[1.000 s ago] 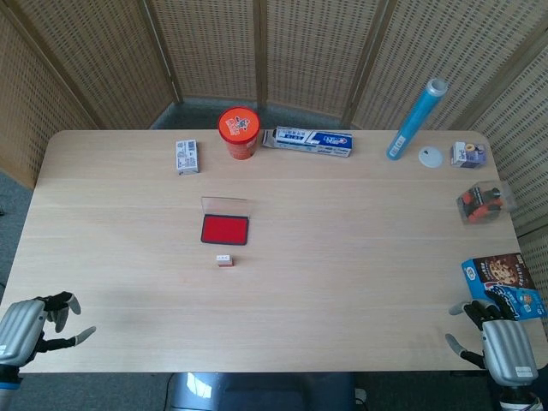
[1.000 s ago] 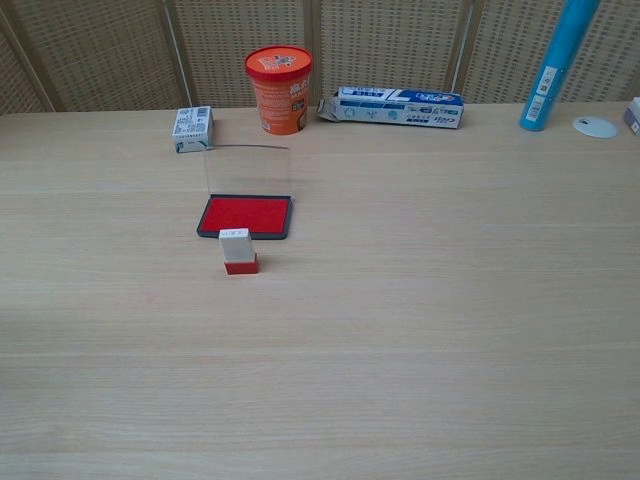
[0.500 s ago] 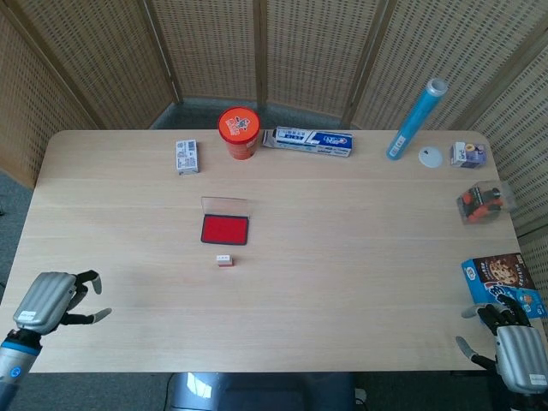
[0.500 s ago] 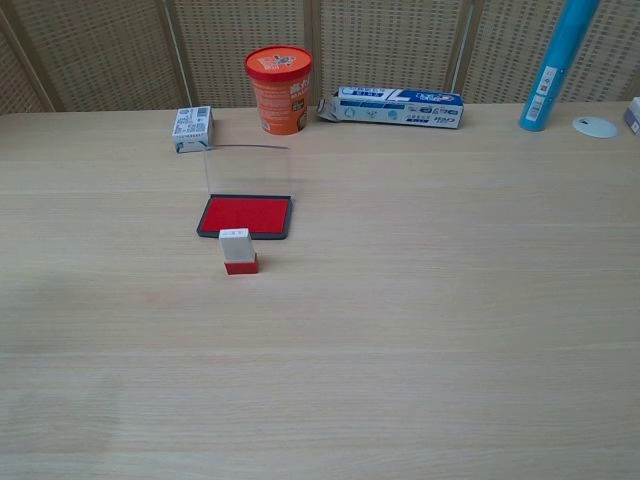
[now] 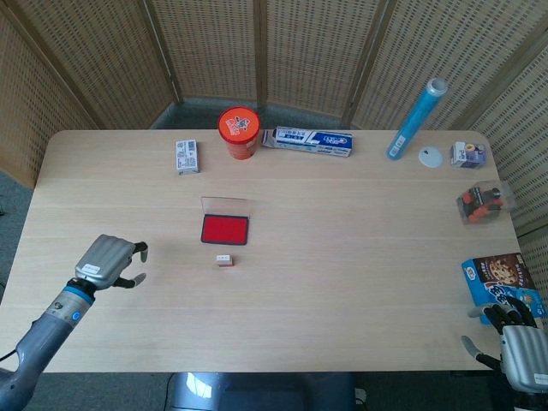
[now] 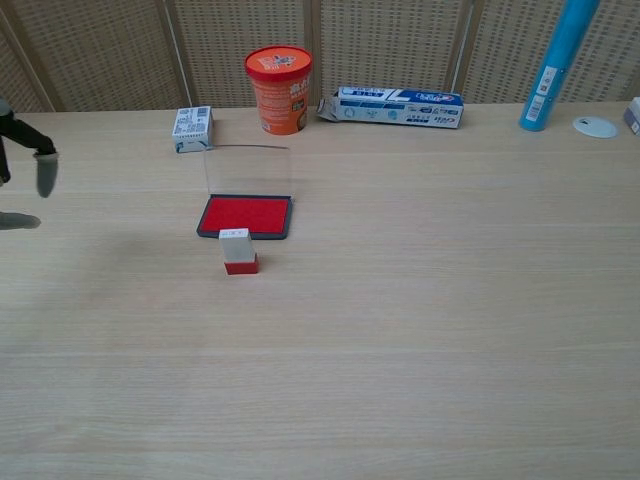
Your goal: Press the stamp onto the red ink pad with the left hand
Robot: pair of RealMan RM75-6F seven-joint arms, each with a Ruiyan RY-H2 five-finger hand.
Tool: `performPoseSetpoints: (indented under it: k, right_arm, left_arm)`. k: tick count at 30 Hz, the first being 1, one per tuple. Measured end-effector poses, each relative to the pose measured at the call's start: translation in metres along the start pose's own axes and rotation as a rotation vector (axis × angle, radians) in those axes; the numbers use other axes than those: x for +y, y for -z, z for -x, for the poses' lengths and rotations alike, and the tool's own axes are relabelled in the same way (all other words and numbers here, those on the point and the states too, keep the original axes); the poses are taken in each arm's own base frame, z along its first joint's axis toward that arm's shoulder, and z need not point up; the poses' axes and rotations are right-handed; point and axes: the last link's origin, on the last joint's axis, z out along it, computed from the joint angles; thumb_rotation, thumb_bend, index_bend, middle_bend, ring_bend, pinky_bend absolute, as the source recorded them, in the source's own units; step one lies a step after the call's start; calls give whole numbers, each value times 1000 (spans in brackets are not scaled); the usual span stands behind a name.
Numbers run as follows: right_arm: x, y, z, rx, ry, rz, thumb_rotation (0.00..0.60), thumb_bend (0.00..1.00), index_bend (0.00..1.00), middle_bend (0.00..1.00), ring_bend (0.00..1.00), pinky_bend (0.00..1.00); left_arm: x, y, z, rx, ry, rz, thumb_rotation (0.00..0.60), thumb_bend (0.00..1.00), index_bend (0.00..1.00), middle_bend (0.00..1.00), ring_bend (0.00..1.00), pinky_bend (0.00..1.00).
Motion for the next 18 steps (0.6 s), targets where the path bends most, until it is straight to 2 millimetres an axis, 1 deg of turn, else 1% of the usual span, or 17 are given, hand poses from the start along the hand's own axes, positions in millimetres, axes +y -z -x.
performPoseSetpoints:
  k: [6,13,18]
  right_arm:
    - [0,-3,1,-2,5,9,590,242,444,426,357,153]
    - [1,-3,-2,6,11,21,593,242,444,426,359,153]
    - [1,-2,-4,14,16,29,592,242,445,426,359,153]
  left_arm:
    - [13,-29,-3,-51,-44,17,518,247,316,1000,1000,1000]
    - [36,-59,-4,-75,-45,49,516,266,314,1000,1000,1000]
    - [49,-74,-2,-86,-28,68,518,266,325,1000,1000,1000]
